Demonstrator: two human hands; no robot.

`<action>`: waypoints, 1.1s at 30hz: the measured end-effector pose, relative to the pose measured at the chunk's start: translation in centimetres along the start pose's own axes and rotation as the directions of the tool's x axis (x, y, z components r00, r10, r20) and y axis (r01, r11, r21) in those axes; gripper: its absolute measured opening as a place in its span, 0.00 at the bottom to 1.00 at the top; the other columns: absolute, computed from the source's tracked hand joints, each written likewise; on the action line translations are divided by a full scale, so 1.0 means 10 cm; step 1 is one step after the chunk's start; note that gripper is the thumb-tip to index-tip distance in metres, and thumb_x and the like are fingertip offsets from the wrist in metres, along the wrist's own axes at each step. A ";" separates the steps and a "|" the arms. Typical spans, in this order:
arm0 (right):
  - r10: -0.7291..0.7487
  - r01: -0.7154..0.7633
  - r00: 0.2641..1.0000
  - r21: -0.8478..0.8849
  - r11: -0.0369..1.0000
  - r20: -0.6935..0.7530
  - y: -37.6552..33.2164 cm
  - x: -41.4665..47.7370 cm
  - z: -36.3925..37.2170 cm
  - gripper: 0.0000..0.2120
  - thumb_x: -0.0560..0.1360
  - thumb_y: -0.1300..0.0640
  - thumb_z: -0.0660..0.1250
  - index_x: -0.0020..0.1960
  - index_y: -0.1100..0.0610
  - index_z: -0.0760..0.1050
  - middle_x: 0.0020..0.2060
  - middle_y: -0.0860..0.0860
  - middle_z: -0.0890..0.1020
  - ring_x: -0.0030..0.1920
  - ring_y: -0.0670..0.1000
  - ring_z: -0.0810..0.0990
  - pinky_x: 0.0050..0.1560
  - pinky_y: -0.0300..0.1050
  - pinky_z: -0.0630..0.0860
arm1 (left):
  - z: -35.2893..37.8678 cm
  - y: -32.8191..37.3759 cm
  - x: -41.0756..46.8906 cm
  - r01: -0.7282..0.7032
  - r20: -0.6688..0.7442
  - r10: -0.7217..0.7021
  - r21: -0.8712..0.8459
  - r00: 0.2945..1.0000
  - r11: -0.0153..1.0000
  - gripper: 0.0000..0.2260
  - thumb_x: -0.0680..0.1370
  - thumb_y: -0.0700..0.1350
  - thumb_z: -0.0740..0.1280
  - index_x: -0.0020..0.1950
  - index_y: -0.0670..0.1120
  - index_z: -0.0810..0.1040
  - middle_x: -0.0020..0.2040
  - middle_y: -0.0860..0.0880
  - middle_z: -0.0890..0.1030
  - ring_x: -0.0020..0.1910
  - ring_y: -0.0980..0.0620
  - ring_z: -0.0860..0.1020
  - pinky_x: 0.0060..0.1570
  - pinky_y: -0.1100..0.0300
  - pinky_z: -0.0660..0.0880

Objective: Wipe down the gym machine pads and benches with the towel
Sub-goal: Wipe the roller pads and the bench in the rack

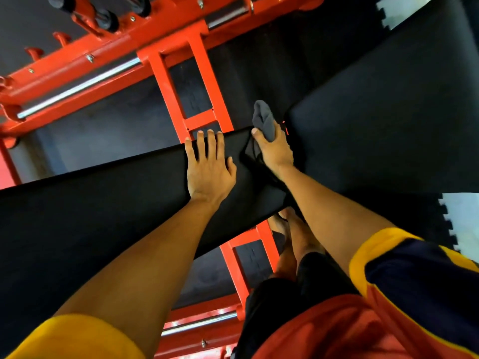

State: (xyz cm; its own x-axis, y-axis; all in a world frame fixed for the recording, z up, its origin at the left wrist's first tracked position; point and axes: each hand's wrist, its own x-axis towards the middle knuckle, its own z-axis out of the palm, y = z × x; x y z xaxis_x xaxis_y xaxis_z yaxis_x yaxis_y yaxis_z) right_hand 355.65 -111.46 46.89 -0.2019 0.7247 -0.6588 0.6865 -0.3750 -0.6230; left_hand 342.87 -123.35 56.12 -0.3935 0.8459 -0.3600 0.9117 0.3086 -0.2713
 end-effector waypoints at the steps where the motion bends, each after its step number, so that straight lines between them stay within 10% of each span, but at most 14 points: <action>1: 0.059 -0.060 0.998 0.055 0.997 0.024 -0.04 0.05 -0.05 0.40 0.70 0.23 0.61 0.78 0.36 0.62 0.74 0.45 0.72 0.71 0.58 0.74 0.71 0.59 0.71 | 0.00 -0.01 0.02 0.001 0.002 -0.001 0.007 1.000 1.000 0.30 0.83 0.55 0.49 0.82 0.41 0.56 0.80 0.40 0.62 0.80 0.38 0.58 0.78 0.35 0.50; 10: -0.313 0.277 0.950 -0.451 0.848 -0.005 0.58 -0.84 0.33 0.42 0.77 0.23 0.45 0.84 0.43 0.46 0.84 0.51 0.54 0.83 0.57 0.51 0.81 0.59 0.53 | -0.02 -0.04 -0.07 -0.051 -0.012 0.051 0.017 0.999 0.999 0.30 0.85 0.55 0.50 0.83 0.41 0.54 0.83 0.43 0.58 0.82 0.42 0.55 0.79 0.36 0.46; 18: 0.156 -0.155 0.988 -0.043 0.987 0.016 0.45 -0.52 -0.12 0.41 0.73 0.22 0.55 0.81 0.37 0.54 0.78 0.49 0.67 0.73 0.62 0.71 0.70 0.60 0.68 | 0.01 -0.01 -0.25 -0.100 -0.034 0.101 0.019 0.994 0.995 0.29 0.85 0.54 0.52 0.83 0.41 0.54 0.83 0.42 0.54 0.82 0.43 0.52 0.80 0.40 0.46; 26: -0.219 0.196 0.975 -0.319 0.927 -0.038 0.76 -1.35 0.11 0.41 0.79 0.29 0.59 0.84 0.46 0.51 0.83 0.56 0.56 0.82 0.62 0.55 0.80 0.62 0.57 | 0.11 0.12 -0.57 -0.139 -0.005 0.139 0.035 0.990 0.990 0.30 0.85 0.54 0.49 0.83 0.41 0.50 0.84 0.41 0.51 0.83 0.43 0.49 0.81 0.42 0.45; 33: 0.186 -0.188 0.977 -0.004 0.982 -0.106 0.74 -0.96 0.06 0.36 0.82 0.33 0.57 0.84 0.48 0.54 0.79 0.57 0.63 0.75 0.65 0.67 0.73 0.62 0.66 | 0.17 0.35 -0.78 -0.211 0.009 0.211 0.018 0.977 0.977 0.31 0.84 0.54 0.50 0.83 0.40 0.50 0.84 0.41 0.51 0.83 0.42 0.49 0.80 0.40 0.45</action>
State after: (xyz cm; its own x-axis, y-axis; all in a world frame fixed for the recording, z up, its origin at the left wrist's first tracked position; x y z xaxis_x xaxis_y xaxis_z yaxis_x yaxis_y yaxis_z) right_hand 362.20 -121.55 48.37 0.0049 0.6994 -0.7147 0.7147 -0.5023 -0.4867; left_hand 348.92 -129.58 56.41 -0.1931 0.8883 -0.4168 0.9720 0.1151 -0.2051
